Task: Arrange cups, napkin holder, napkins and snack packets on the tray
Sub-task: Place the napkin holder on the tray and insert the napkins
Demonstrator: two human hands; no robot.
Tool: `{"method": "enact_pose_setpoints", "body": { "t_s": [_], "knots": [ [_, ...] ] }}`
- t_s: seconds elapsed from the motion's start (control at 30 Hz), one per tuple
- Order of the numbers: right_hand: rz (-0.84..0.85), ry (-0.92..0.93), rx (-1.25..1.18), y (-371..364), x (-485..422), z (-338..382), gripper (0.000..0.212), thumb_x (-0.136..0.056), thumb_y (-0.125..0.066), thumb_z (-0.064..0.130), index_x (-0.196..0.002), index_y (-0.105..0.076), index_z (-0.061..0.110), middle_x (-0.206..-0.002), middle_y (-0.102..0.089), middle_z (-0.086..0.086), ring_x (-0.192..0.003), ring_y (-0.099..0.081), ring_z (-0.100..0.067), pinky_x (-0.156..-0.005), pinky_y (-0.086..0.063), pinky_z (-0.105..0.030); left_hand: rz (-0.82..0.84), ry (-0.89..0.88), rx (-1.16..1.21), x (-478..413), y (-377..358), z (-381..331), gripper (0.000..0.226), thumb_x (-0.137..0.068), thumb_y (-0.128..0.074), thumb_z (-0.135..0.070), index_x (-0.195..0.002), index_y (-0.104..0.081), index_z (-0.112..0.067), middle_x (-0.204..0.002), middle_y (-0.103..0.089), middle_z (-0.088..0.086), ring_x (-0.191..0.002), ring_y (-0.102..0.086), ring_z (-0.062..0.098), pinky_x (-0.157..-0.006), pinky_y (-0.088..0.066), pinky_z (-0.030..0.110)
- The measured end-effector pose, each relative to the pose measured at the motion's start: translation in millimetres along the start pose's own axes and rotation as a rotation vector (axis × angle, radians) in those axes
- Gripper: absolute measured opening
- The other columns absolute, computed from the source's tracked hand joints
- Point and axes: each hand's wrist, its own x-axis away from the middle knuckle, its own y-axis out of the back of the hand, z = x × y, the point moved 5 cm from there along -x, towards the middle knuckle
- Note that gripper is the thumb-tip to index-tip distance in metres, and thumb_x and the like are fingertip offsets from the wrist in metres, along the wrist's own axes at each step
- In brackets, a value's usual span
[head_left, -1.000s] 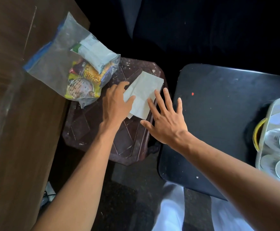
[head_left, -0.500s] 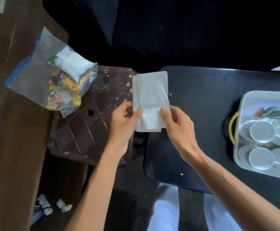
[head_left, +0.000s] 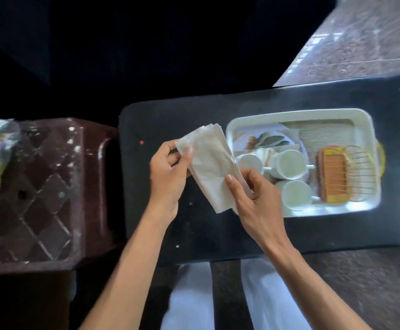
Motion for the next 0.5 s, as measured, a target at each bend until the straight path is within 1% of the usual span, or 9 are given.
{"method": "enact_pose_setpoints", "body": {
  "t_s": [0.1,0.13,0.2,0.23,0.27,0.3,0.37,0.43,0.5],
  "knots": [
    [-0.132,0.035,0.047,54.0,-2.2,-10.2,0.011,-0.095,-0.065,0.032,-0.086,-0.068,0.026,-0.078,-0.07,0.015,-0.073,-0.064,-0.004,-0.06,-0.046,-0.017,0.087,-0.133,-0.203,7.7,-56.8,-4.9,0.019,-0.098,-0.062,-0.011,-0.117,-0.063,-0.015,-0.107,-0.076,0.003,-0.095,-0.074,0.016,-0.08,-0.063,0.032],
    [-0.172,0.049,0.07,72.8,-2.6,-13.6,0.011,-0.095,-0.065,0.032,-0.087,-0.068,0.026,-0.079,-0.07,0.014,-0.073,-0.063,-0.003,-0.059,-0.045,-0.016,0.106,-0.227,-0.298,10.5,-76.3,-10.9,0.023,-0.097,-0.064,-0.012,-0.119,-0.063,-0.017,-0.11,-0.073,0.0,-0.097,-0.072,0.012,-0.082,-0.062,0.03],
    [-0.247,0.063,0.135,110.0,-3.0,-21.9,0.013,-0.097,-0.062,0.035,-0.09,-0.068,0.026,-0.081,-0.07,0.013,-0.073,-0.062,-0.003,-0.058,-0.045,-0.017,0.173,-0.393,-0.42,13.5,-117.6,-26.1,0.028,-0.095,-0.069,-0.016,-0.122,-0.065,-0.017,-0.11,-0.069,-0.007,-0.096,-0.067,0.002,-0.081,-0.056,0.017],
    [-0.291,0.061,0.169,127.9,-2.8,-26.9,0.013,-0.097,-0.062,0.036,-0.091,-0.068,0.026,-0.083,-0.07,0.012,-0.074,-0.063,-0.004,-0.059,-0.046,-0.019,0.232,-0.442,-0.458,12.7,-139.1,-32.6,0.026,-0.094,-0.07,-0.017,-0.12,-0.067,-0.016,-0.106,-0.068,-0.01,-0.092,-0.065,-0.002,-0.08,-0.054,0.015],
    [-0.346,0.056,0.195,145.4,-2.4,-31.8,0.013,-0.097,-0.062,0.036,-0.093,-0.068,0.026,-0.084,-0.07,0.011,-0.075,-0.064,-0.005,-0.059,-0.047,-0.019,0.299,-0.486,-0.507,11.2,-160.9,-37.9,0.022,-0.094,-0.071,-0.018,-0.116,-0.069,-0.015,-0.101,-0.068,-0.012,-0.086,-0.064,-0.004,-0.079,-0.054,0.016],
    [-0.408,0.055,0.212,161.9,-1.8,-35.7,0.012,-0.097,-0.062,0.035,-0.094,-0.069,0.026,-0.085,-0.071,0.01,-0.075,-0.064,-0.007,-0.06,-0.046,-0.016,0.363,-0.541,-0.561,10.3,-183.2,-42.8,0.018,-0.093,-0.072,-0.017,-0.111,-0.072,-0.012,-0.095,-0.068,-0.011,-0.08,-0.063,-0.003,-0.079,-0.056,0.021],
    [-0.515,0.063,0.246,190.0,-0.2,-42.2,0.012,-0.096,-0.062,0.032,-0.097,-0.071,0.023,-0.088,-0.07,0.008,-0.077,-0.063,-0.008,-0.063,-0.042,-0.009,0.462,-0.687,-0.632,12.0,-225.9,-49.6,0.013,-0.092,-0.073,-0.015,-0.101,-0.074,-0.006,-0.087,-0.07,-0.005,-0.078,-0.064,0.009,-0.08,-0.058,0.033],
    [-0.588,0.063,0.306,208.8,1.4,-47.7,0.013,-0.096,-0.063,0.026,-0.102,-0.072,0.017,-0.092,-0.069,0.002,-0.081,-0.059,-0.006,-0.069,-0.038,-0.003,0.506,-0.79,-0.668,14.6,-261.8,-50.4,0.014,-0.091,-0.073,-0.016,-0.098,-0.074,-0.003,-0.089,-0.075,0.005,-0.082,-0.069,0.021,-0.081,-0.057,0.038],
    [-0.636,0.051,0.347,219.3,2.3,-54.6,0.015,-0.096,-0.064,0.022,-0.104,-0.072,0.013,-0.094,-0.068,-0.001,-0.084,-0.057,-0.007,-0.073,-0.037,-0.003,0.524,-0.837,-0.712,15.5,-289.2,-45.3,0.015,-0.092,-0.073,-0.018,-0.099,-0.075,-0.005,-0.095,-0.076,0.009,-0.088,-0.07,0.027,-0.08,-0.055,0.04]
  ]
}}
